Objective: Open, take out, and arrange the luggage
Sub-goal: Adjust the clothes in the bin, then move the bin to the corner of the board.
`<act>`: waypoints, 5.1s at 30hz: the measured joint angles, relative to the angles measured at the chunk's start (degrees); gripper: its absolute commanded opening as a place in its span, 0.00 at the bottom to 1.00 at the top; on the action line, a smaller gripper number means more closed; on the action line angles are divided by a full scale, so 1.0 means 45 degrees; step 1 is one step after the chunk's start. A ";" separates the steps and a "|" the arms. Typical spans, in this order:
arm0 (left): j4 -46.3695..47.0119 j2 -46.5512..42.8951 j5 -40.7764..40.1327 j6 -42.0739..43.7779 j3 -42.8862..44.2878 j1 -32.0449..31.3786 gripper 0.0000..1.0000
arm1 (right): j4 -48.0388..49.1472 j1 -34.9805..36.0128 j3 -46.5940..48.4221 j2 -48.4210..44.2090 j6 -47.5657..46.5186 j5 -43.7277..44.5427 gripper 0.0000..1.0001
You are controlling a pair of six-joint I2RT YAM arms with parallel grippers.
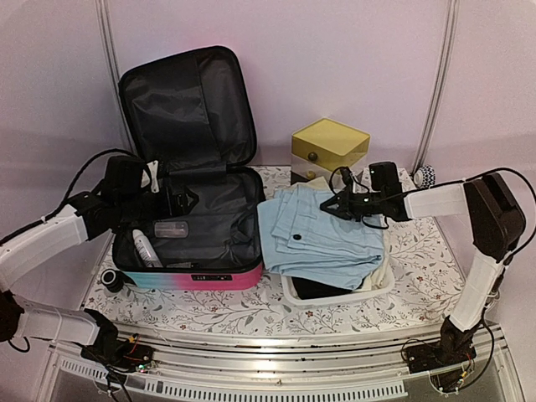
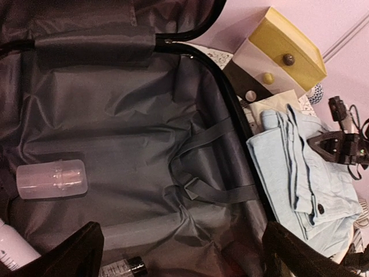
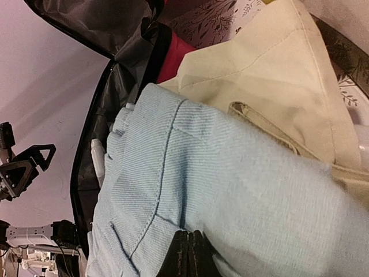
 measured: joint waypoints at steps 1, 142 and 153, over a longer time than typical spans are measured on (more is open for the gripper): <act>-0.0097 0.0078 -0.0005 0.0000 0.0000 0.0107 0.98 | -0.0199 0.0000 -0.0097 -0.0277 -0.0058 0.0087 0.04; -0.0374 0.0180 0.0714 0.1258 0.0544 -0.0903 0.98 | -1.0652 0.3186 0.8174 0.0330 -0.6654 1.3041 0.48; -0.0063 0.0078 0.0821 0.1433 0.0525 -0.0889 0.98 | -0.9777 0.2856 0.7786 0.0092 -0.7791 1.1798 0.52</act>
